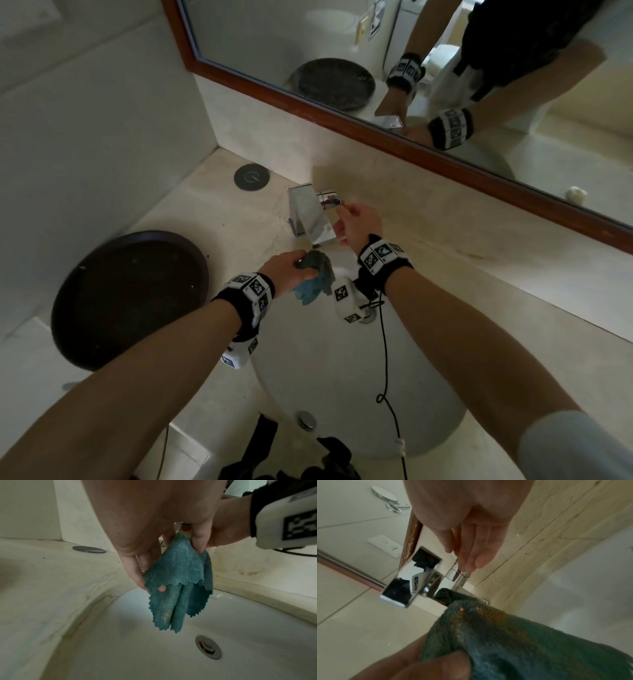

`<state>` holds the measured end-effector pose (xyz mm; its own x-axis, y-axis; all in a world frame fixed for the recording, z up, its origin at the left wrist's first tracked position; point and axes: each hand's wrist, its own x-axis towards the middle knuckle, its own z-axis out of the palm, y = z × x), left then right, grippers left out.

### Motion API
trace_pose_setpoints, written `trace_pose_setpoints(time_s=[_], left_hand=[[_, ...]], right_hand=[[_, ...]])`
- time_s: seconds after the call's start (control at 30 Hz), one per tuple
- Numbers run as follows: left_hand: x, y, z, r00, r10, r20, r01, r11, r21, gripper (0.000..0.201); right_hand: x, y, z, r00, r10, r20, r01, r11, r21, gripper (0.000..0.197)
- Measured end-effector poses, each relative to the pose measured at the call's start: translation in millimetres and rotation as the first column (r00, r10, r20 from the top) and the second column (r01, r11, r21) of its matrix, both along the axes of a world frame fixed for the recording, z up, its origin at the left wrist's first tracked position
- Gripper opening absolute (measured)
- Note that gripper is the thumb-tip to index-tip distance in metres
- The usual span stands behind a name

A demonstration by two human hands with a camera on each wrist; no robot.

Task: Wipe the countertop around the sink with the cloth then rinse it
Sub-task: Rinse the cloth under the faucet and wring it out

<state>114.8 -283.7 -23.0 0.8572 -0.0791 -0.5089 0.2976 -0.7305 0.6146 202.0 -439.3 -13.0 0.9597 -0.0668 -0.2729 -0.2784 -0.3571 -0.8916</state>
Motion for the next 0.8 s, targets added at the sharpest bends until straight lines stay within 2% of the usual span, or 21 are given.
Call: trace_pose_setpoints(time_s=[0.27, 0.53, 0.63, 0.73, 0.8], left_hand=[[5, 7, 4, 1.000, -0.002, -0.003, 0.002, 1.000, 0.005, 0.034], [6, 3, 1, 1.000, -0.009, 0.002, 0.009, 1.000, 0.023, 0.038], [8, -1, 0, 1.000, -0.011, 0.003, 0.011, 1.000, 0.002, 0.040], [11, -9, 0, 1.000, -0.019, 0.014, 0.019, 0.999, -0.027, 0.043], [12, -15, -2, 0.998, -0.050, 0.030, 0.050, 0.999, -0.009, 0.042]], right_hand=[[5, -2, -6, 0.998, -0.007, 0.059, 0.007, 1.000, -0.003, 0.016], [11, -9, -3, 0.996, -0.078, -0.041, 0.080, 0.996, 0.041, 0.021], [-2, -11, -8, 0.996, 0.008, -0.090, -0.008, 1.000, -0.002, 0.025], [-27, -9, -21, 0.976, 0.184, -0.115, -0.195, 0.977, -0.086, 0.025], [-43, -7, -34, 0.957, 0.242, -0.161, -0.258, 0.962, -0.088, 0.028]])
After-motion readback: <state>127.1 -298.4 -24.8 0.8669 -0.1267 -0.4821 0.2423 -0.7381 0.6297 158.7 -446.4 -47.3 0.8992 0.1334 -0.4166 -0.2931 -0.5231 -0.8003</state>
